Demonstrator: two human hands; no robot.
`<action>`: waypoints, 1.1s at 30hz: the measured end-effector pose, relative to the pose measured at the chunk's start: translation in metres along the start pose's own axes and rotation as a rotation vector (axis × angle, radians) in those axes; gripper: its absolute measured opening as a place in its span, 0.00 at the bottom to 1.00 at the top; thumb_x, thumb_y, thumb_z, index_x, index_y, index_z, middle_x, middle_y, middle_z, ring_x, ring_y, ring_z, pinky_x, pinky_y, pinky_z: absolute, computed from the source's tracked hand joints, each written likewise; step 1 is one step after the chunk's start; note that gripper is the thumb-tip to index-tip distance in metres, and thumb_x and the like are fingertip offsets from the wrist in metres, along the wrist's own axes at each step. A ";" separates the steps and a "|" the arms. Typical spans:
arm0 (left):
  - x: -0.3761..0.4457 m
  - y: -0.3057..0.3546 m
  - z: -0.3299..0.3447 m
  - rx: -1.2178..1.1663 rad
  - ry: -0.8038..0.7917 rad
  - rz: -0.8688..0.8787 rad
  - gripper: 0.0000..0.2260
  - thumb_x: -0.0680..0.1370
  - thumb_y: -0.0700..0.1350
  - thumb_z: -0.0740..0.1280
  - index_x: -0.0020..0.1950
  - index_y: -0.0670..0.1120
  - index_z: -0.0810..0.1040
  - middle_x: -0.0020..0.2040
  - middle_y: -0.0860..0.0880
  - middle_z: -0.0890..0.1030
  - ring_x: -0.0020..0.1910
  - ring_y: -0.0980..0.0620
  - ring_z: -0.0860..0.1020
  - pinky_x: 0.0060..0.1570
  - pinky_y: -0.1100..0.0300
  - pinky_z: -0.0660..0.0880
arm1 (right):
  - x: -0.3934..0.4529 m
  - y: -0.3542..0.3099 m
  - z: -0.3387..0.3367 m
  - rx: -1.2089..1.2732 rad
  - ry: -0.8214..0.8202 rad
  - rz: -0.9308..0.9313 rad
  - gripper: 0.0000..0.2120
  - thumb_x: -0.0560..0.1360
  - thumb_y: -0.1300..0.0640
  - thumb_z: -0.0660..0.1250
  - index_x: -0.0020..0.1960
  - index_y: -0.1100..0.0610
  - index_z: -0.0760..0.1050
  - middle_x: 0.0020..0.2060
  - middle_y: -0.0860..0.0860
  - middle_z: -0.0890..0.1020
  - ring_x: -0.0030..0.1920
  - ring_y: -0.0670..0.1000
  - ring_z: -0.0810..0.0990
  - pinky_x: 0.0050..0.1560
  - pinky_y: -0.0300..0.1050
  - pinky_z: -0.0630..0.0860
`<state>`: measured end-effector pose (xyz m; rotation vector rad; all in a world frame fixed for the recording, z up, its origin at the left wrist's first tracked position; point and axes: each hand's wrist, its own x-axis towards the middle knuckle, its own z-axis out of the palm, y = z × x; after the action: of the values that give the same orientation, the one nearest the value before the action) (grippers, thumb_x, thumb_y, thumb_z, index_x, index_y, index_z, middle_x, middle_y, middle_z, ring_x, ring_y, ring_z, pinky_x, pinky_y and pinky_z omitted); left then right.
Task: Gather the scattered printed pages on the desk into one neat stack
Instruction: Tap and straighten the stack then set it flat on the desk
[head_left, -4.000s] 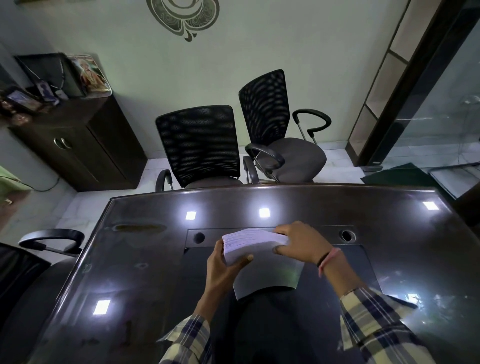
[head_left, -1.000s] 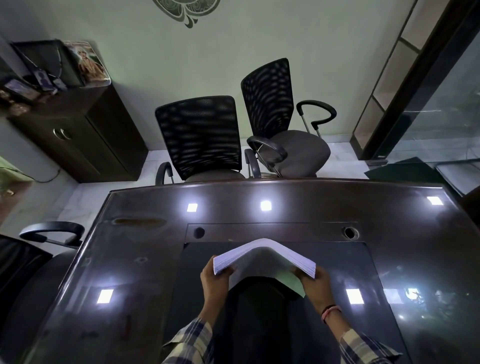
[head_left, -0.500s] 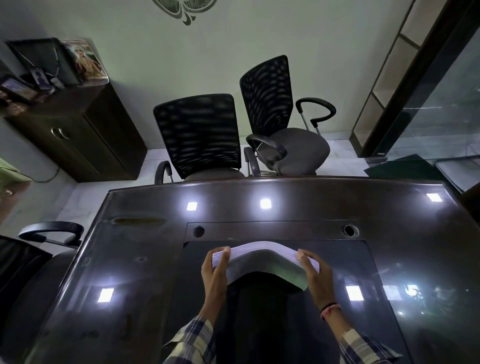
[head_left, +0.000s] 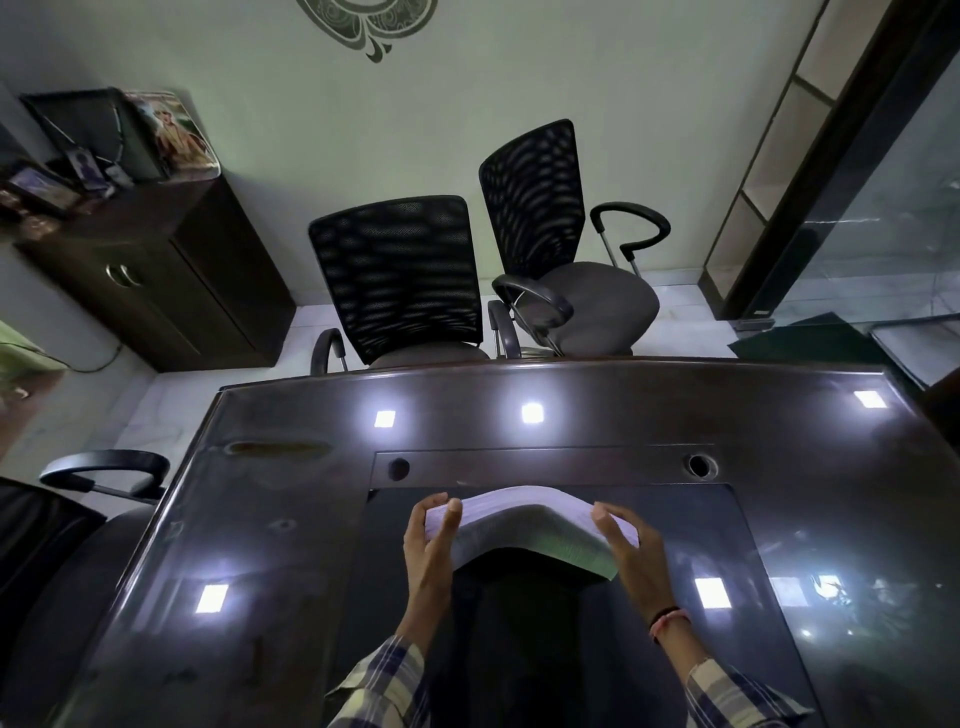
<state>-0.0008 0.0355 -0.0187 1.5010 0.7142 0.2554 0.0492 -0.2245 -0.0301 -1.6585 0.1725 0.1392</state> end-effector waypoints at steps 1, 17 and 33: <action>0.000 -0.001 -0.003 0.031 -0.050 0.001 0.26 0.66 0.66 0.74 0.58 0.53 0.80 0.56 0.53 0.81 0.55 0.54 0.81 0.52 0.59 0.78 | -0.001 0.002 -0.003 -0.005 -0.030 0.019 0.13 0.72 0.46 0.78 0.54 0.49 0.84 0.51 0.43 0.87 0.55 0.42 0.83 0.57 0.41 0.78; 0.022 0.051 0.036 1.300 -0.500 0.659 0.19 0.77 0.60 0.69 0.63 0.50 0.80 0.58 0.49 0.84 0.59 0.44 0.80 0.57 0.52 0.71 | 0.003 0.030 -0.017 -0.272 -0.093 0.029 0.11 0.74 0.66 0.75 0.51 0.53 0.83 0.40 0.42 0.87 0.42 0.38 0.84 0.42 0.34 0.77; 0.055 0.066 0.046 0.734 -0.504 0.417 0.08 0.70 0.40 0.76 0.40 0.53 0.82 0.33 0.59 0.81 0.39 0.58 0.81 0.41 0.57 0.78 | 0.011 -0.006 -0.058 -0.043 -0.102 0.050 0.17 0.67 0.68 0.80 0.54 0.59 0.84 0.45 0.53 0.88 0.44 0.47 0.84 0.46 0.38 0.81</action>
<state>0.0857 0.0352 0.0260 2.2994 0.0622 -0.0987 0.0604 -0.2818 -0.0206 -1.6864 0.1342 0.2669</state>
